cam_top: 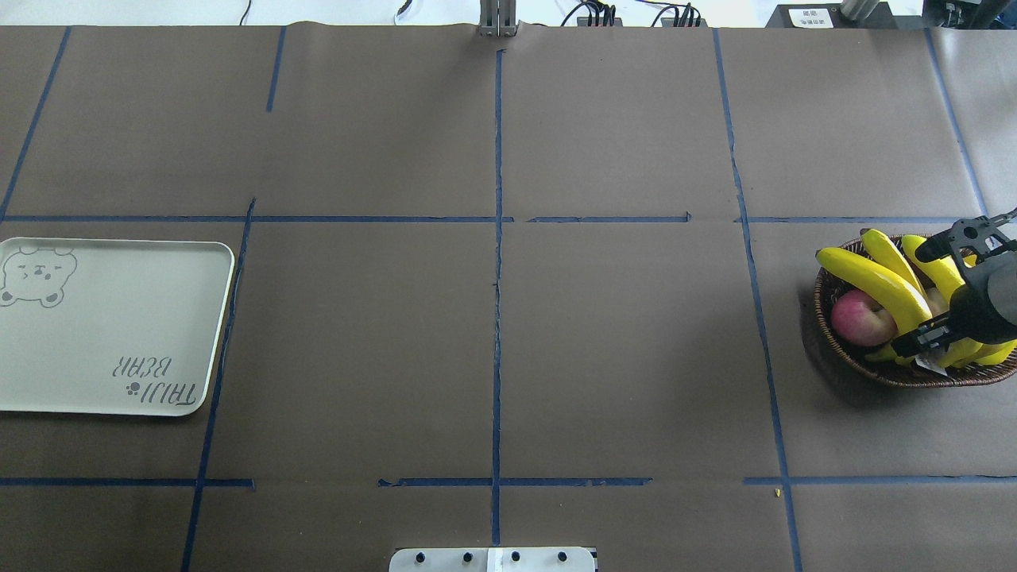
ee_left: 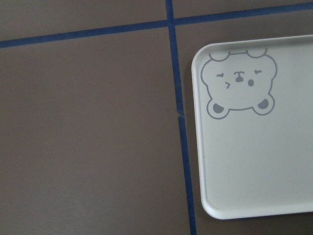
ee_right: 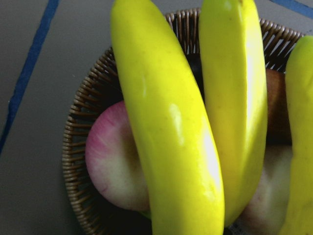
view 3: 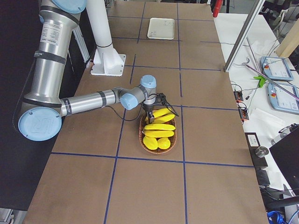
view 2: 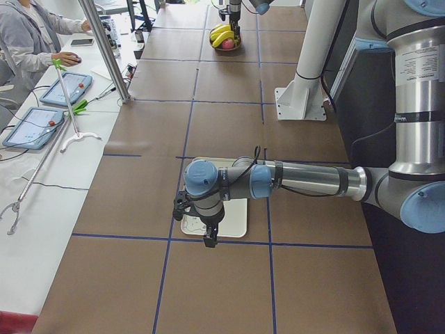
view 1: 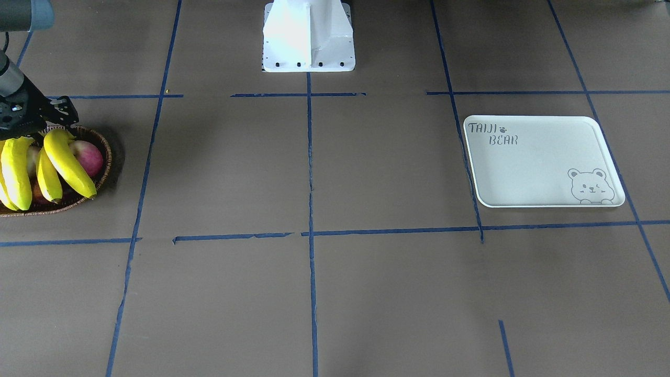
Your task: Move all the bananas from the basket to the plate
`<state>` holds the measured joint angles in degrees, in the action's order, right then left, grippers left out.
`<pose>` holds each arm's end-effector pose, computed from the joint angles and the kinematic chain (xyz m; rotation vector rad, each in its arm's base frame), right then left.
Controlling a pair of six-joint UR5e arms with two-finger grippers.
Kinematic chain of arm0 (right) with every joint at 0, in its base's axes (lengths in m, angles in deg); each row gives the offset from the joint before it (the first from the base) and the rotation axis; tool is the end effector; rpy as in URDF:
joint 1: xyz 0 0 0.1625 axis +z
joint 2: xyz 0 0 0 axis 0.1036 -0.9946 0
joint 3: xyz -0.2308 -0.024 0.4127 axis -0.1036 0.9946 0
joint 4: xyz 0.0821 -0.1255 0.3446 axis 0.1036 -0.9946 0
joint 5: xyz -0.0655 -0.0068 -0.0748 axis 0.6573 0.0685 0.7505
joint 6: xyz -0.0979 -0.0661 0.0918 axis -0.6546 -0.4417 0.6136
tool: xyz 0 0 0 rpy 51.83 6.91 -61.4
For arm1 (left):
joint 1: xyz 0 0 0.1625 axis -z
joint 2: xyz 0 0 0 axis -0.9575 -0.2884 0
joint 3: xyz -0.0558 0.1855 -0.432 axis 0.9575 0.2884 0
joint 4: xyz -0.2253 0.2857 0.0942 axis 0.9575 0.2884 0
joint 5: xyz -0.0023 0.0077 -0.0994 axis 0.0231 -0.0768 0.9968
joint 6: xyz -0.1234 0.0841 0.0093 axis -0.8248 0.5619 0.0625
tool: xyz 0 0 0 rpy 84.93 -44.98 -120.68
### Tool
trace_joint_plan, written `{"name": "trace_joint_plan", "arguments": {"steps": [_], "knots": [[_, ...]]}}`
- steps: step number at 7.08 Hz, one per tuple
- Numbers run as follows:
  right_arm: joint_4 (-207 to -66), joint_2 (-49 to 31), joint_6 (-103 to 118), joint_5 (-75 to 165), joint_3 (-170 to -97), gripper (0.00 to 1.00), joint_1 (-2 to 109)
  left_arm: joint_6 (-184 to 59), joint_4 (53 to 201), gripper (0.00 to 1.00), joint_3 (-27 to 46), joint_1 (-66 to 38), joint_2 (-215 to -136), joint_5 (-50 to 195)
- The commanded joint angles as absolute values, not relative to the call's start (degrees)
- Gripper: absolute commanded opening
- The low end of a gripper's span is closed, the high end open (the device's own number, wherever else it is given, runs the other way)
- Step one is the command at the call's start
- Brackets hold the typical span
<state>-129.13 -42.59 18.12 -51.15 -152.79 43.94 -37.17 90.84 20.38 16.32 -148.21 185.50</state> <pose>-0.2053 -0.3368 0.6327 0.1437 -0.7011 -0.3440 -0.0257 -0.3759 0.7231 -0.0287 0.7803 0.1461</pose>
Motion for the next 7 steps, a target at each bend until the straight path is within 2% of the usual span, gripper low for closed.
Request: {"name": "trace_joint_plan", "arguments": {"steps": [1, 2, 3, 5, 7], "knots": [[-129.2, -42.5, 18.0, -51.3, -152.9, 0.18, 44.0, -37.2, 90.8, 1.00, 20.4, 16.3, -148.2, 185.5], [-129.2, -42.5, 18.0, -51.8, -153.1, 0.04, 44.1, -37.2, 90.8, 1.00, 20.5, 16.3, -148.2, 185.5], [-129.3, -42.5, 18.0, -52.0, -153.5, 0.01, 44.2, -37.3, 90.8, 1.00, 20.6, 16.4, -148.2, 185.5], [-129.7, -42.6, 18.0, -52.7, -155.3, 0.00, 45.6, -37.2, 90.8, 1.00, 20.6, 16.4, -148.2, 185.5], [-129.7, -41.8, 18.0, -60.3, -156.6, 0.00, 52.0, -37.2, 91.0, 1.00, 21.0, 16.3, -148.2, 185.4]]}}
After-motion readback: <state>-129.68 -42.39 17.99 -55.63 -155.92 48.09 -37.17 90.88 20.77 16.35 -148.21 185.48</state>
